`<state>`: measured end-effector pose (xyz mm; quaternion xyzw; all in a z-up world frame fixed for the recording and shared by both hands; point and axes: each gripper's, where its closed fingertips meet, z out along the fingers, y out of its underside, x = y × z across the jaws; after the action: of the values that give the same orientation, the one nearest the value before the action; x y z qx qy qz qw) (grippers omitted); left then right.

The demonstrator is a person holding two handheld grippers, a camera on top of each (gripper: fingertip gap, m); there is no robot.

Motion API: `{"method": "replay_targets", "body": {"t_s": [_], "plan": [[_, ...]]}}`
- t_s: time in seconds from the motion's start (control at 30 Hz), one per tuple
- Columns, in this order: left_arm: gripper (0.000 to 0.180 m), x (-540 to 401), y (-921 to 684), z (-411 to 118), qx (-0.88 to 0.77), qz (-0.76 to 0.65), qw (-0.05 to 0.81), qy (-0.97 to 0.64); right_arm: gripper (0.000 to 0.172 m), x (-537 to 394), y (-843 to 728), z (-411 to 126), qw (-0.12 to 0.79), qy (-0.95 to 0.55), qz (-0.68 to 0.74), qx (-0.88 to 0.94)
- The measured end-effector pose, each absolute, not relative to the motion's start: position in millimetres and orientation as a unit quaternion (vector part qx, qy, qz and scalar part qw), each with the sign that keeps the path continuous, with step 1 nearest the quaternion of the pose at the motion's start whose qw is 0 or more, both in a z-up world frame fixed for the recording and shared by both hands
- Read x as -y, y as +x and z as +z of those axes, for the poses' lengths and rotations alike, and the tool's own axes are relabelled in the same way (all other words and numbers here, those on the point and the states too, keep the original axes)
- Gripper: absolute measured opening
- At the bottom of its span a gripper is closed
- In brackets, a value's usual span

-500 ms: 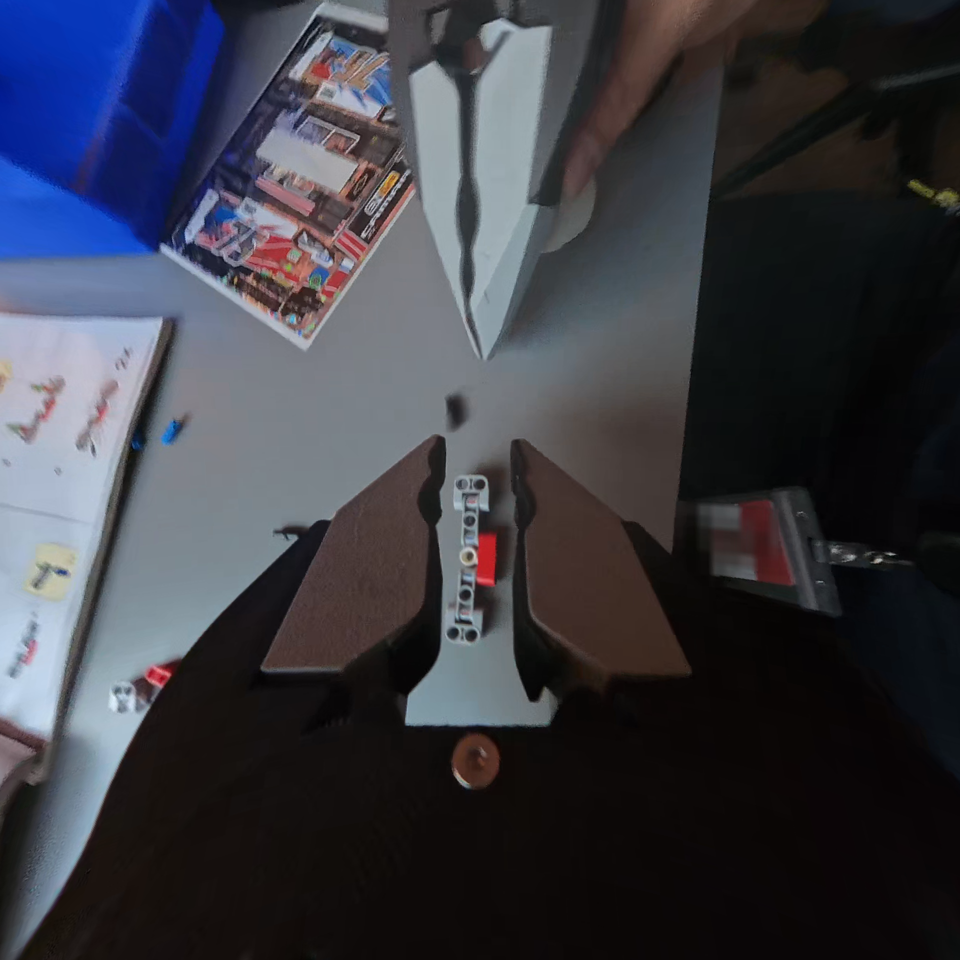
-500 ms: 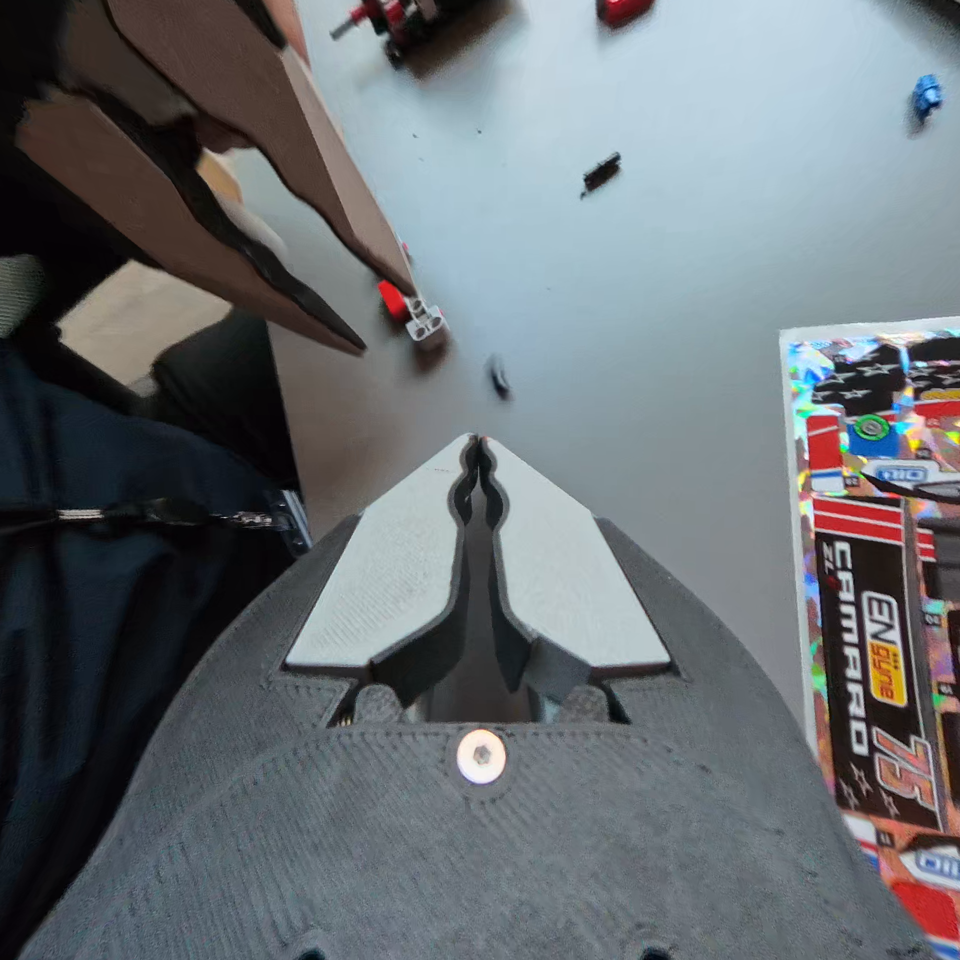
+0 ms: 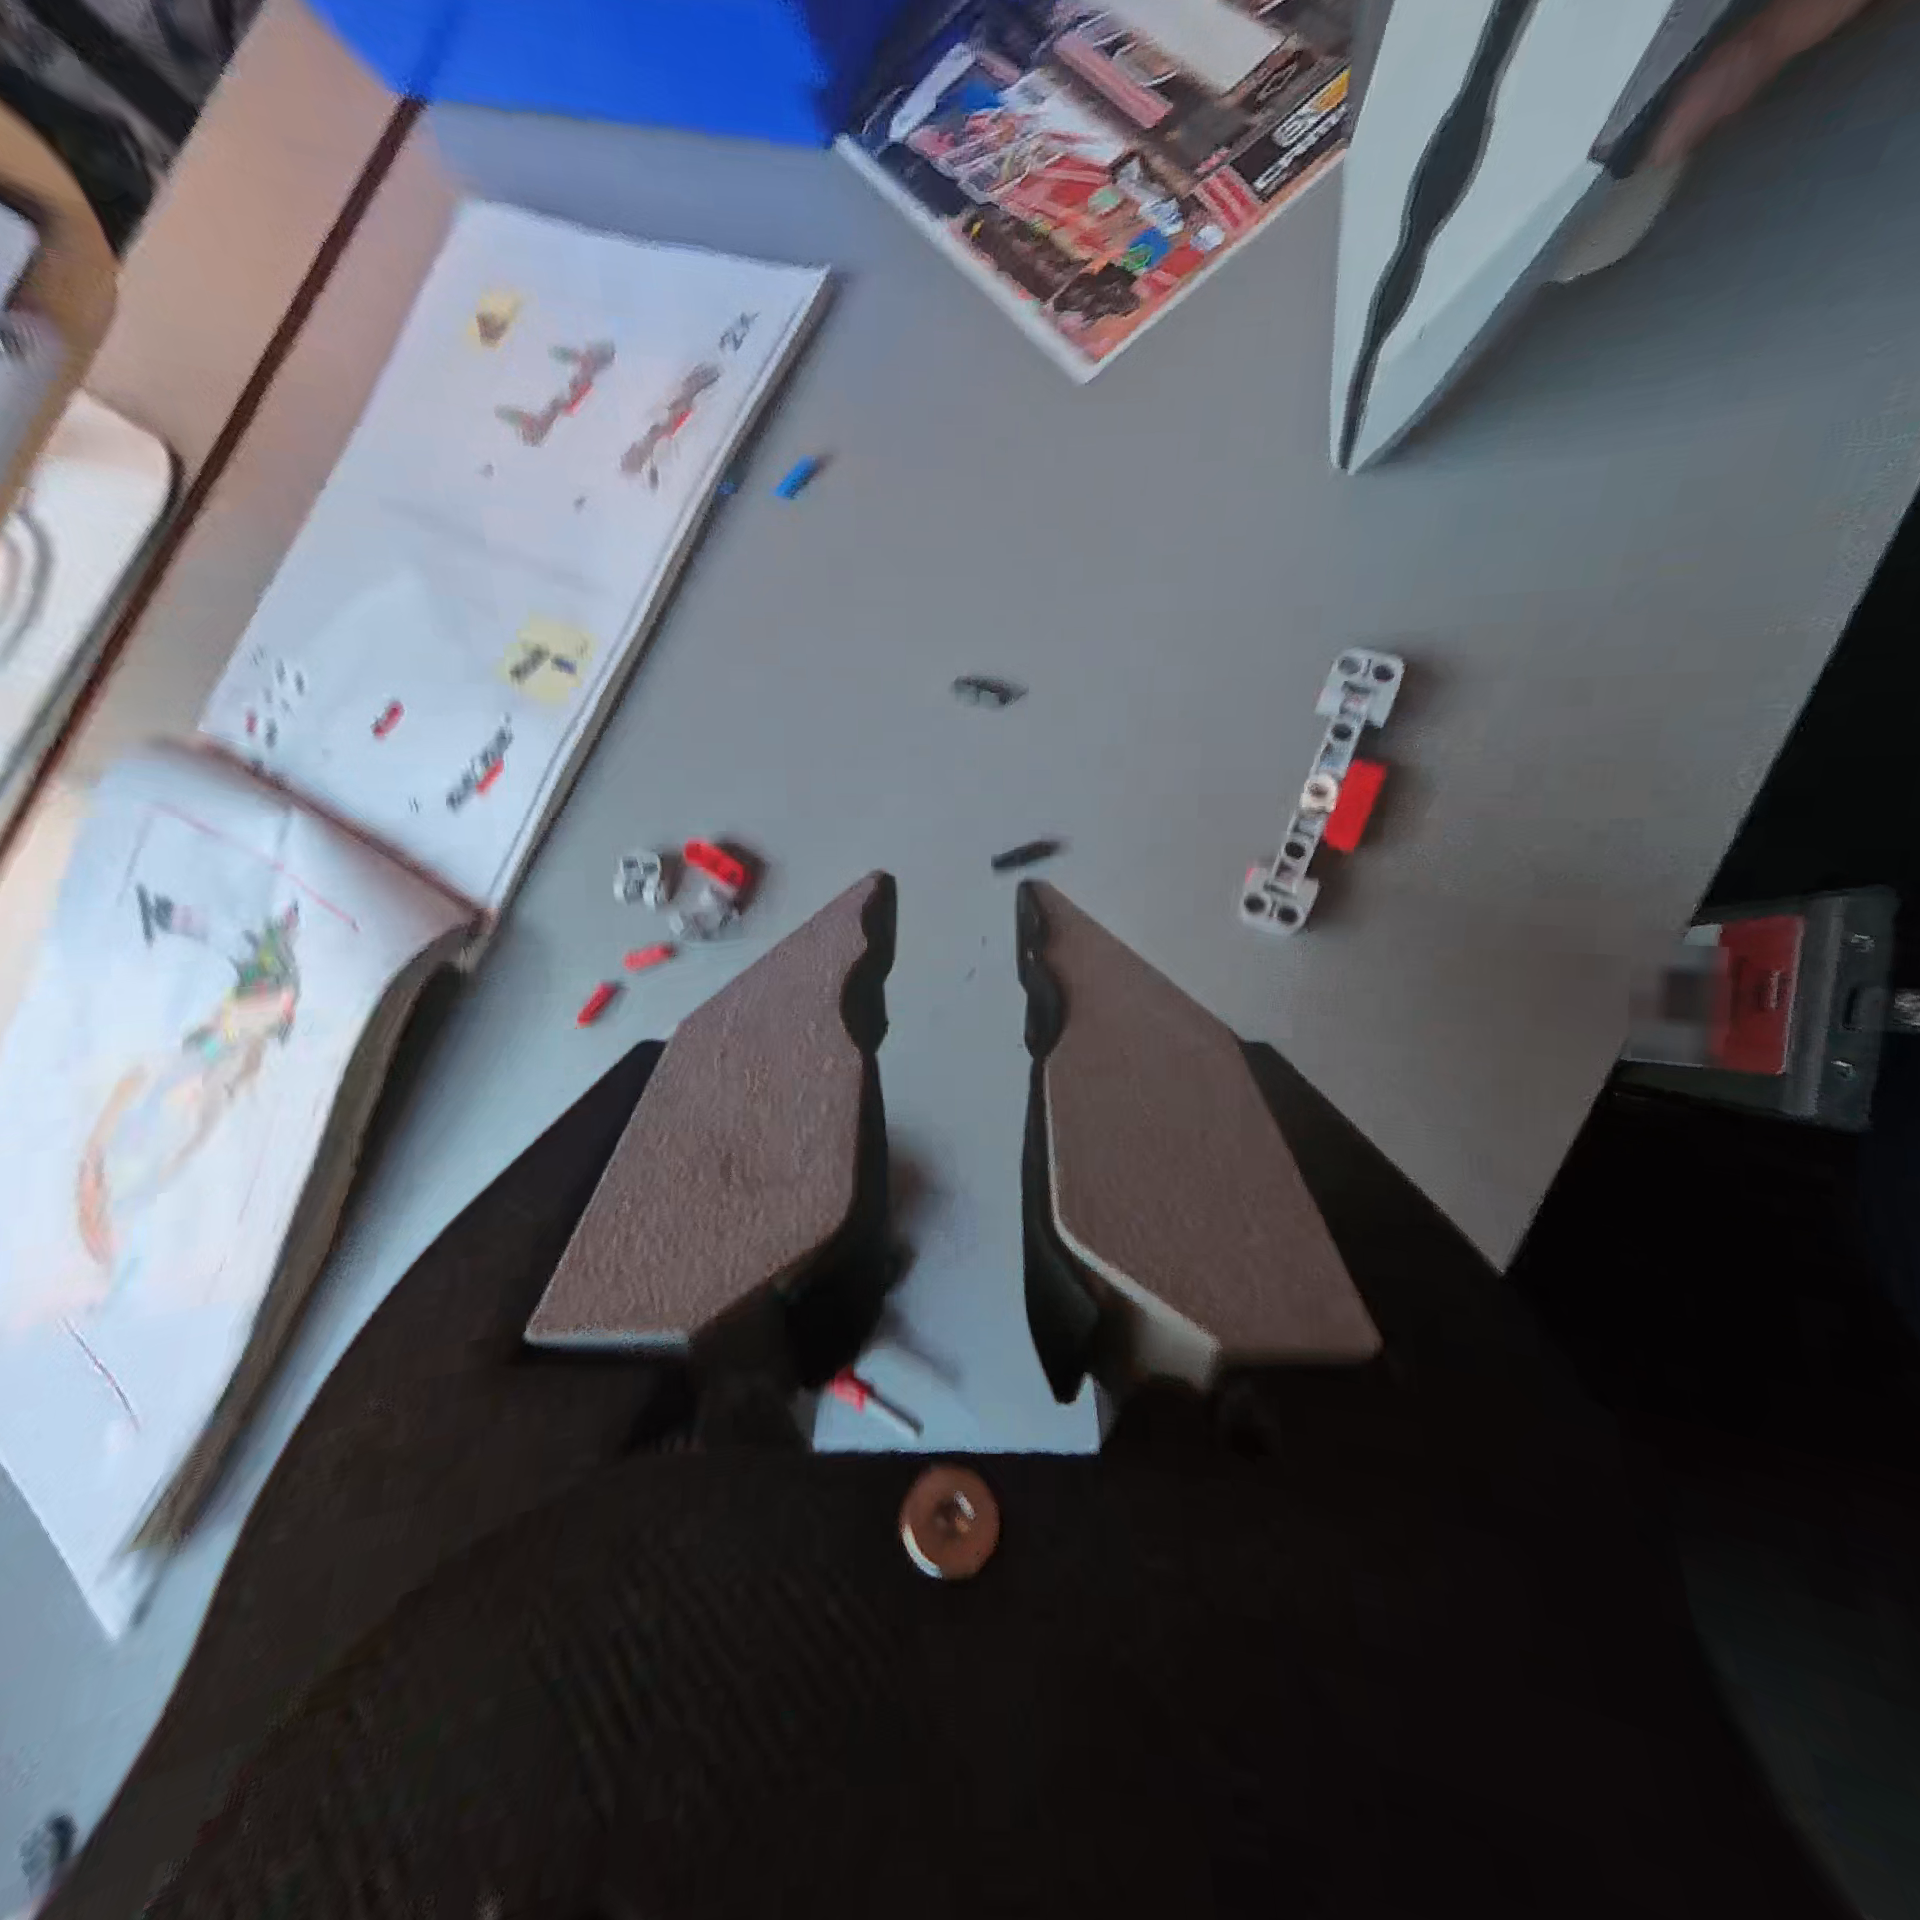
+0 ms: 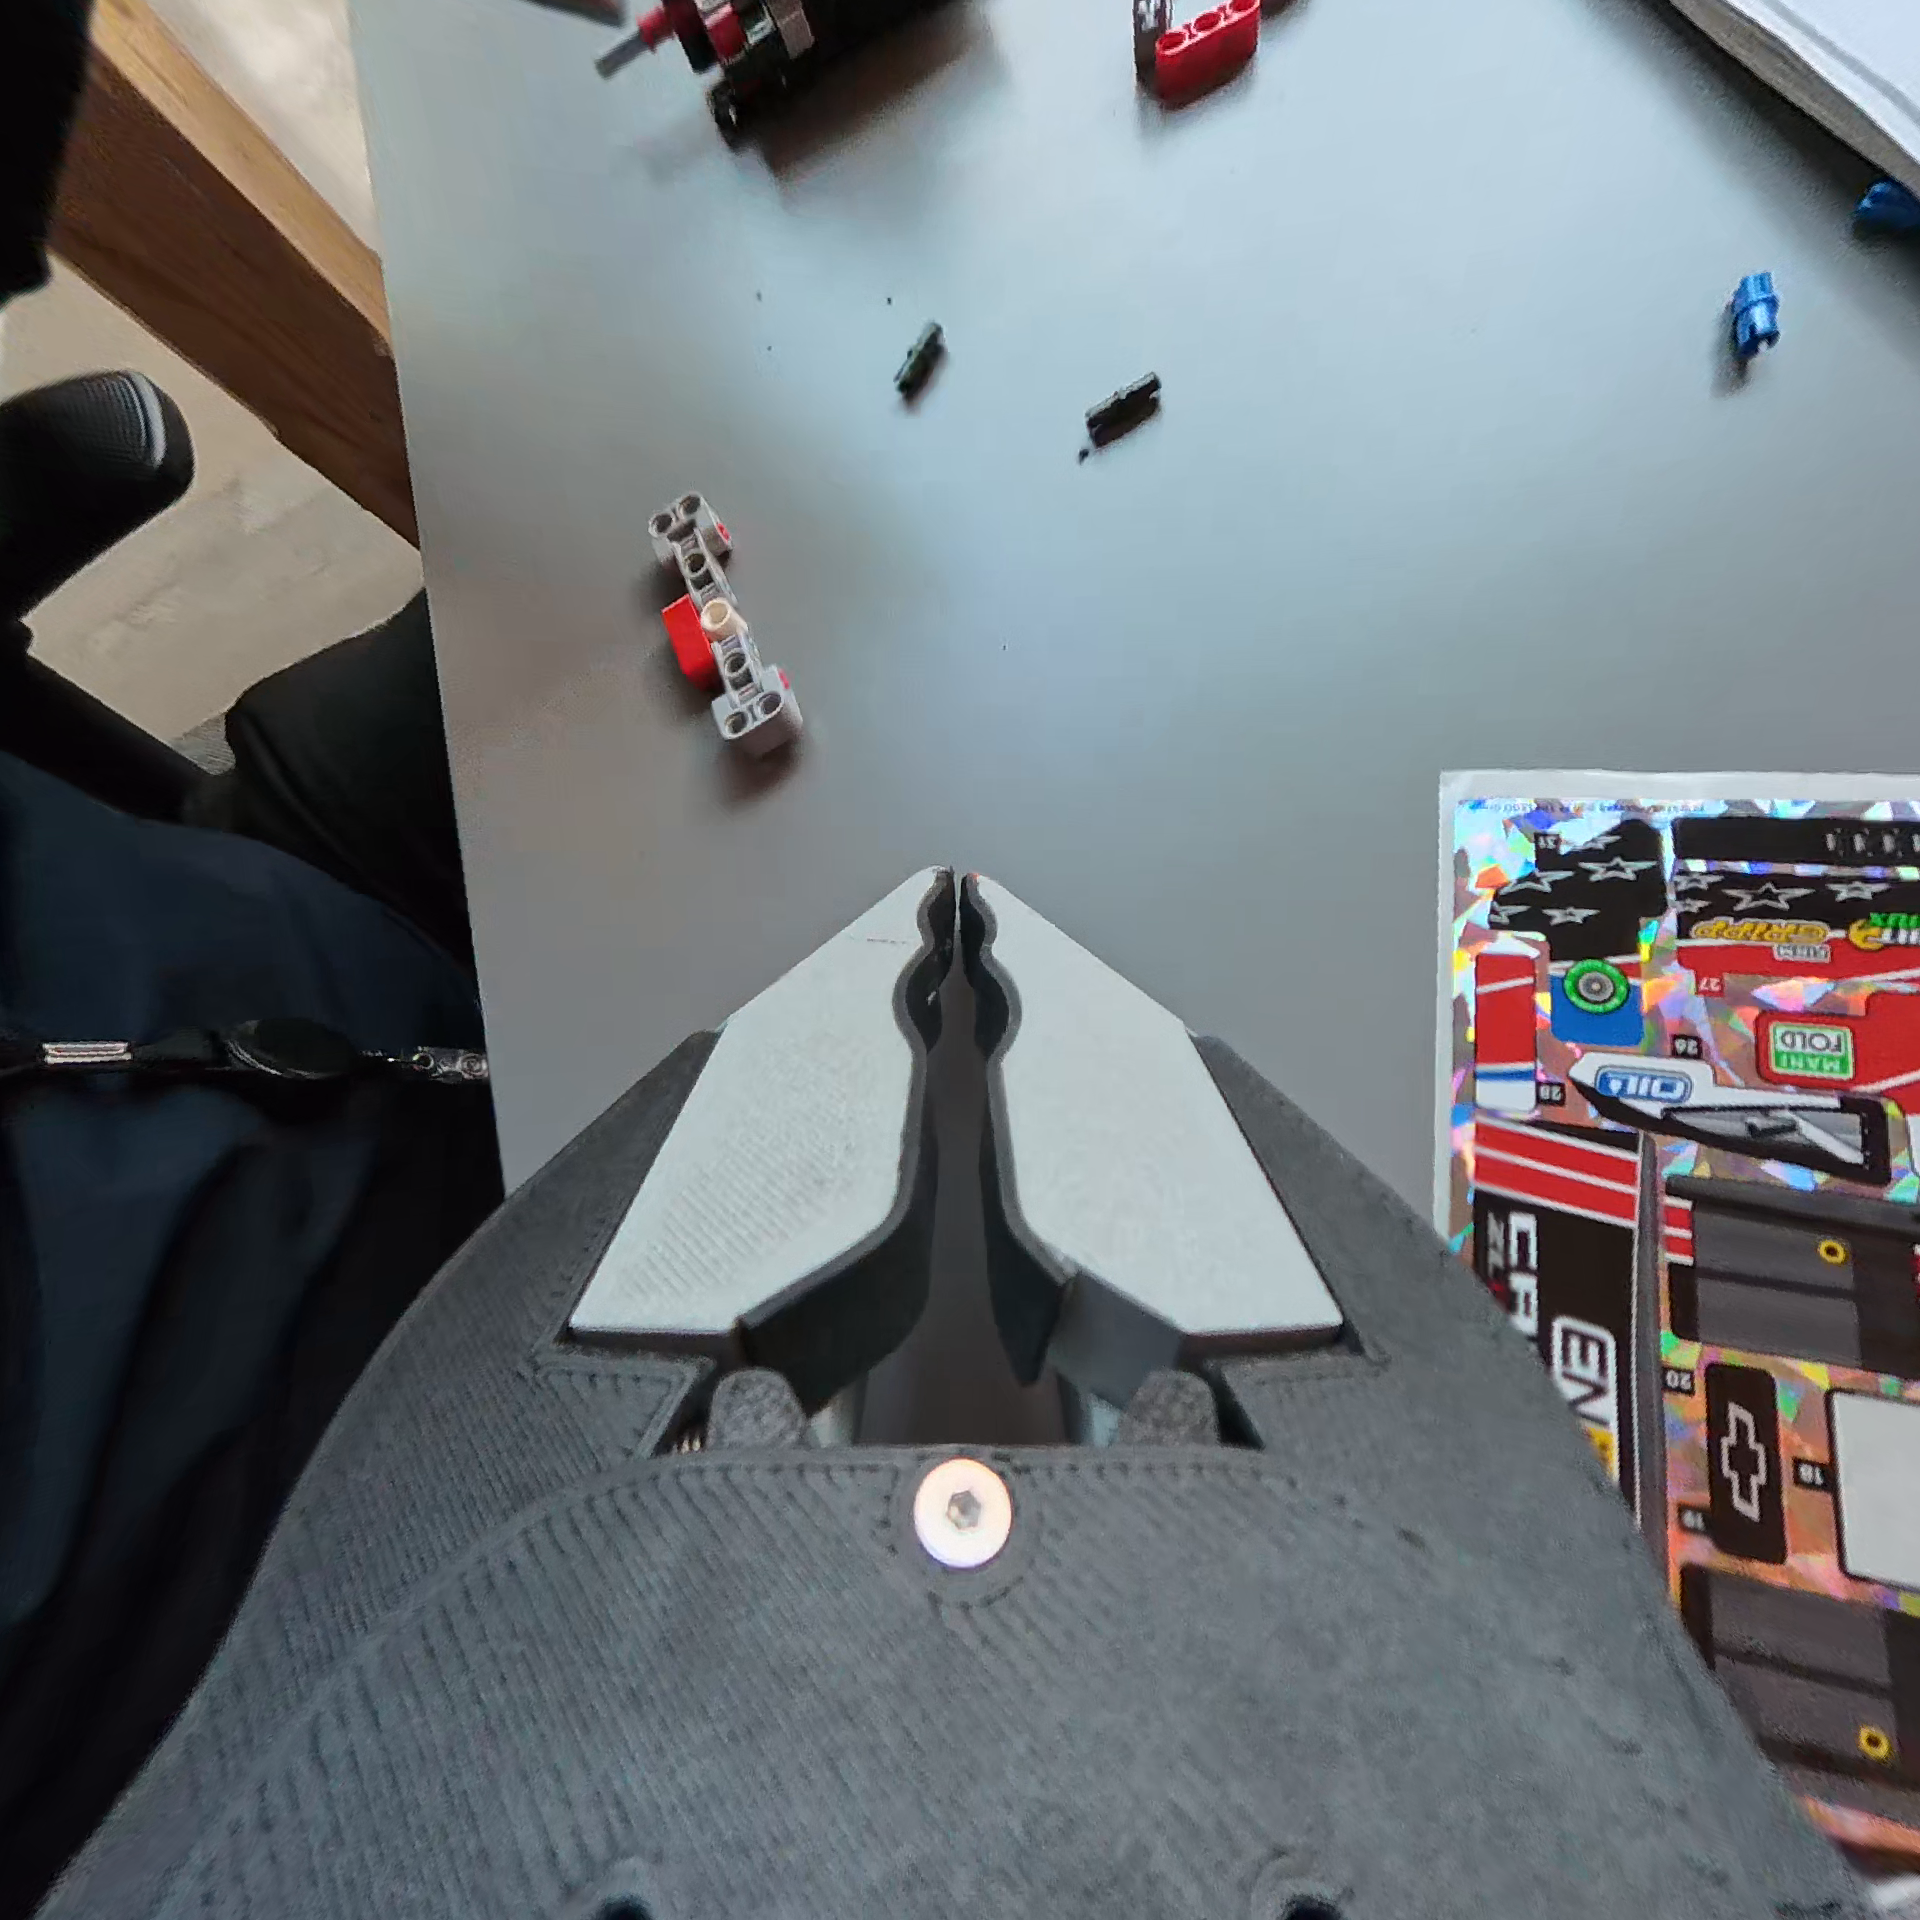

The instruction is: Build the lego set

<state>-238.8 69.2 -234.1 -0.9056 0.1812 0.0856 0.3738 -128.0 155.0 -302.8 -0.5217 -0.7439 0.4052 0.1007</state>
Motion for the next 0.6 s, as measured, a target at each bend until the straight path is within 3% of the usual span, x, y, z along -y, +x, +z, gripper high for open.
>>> {"method": "replay_targets", "body": {"t_s": [0.4, 0.6], "plan": [[0.022, -88.0, -218.5, -291.5, -0.123, -0.021, 0.287, -0.95, 0.0, -147.4, -150.6, -296.2, 0.126, -0.492, 0.419, 0.753], [0.019, -90.8, -233.5, -306.0, -0.087, 0.012, 0.257, -0.962, 0.0, -152.0, -148.1, -293.2, 0.139, -0.488, 0.422, 0.751]]}}
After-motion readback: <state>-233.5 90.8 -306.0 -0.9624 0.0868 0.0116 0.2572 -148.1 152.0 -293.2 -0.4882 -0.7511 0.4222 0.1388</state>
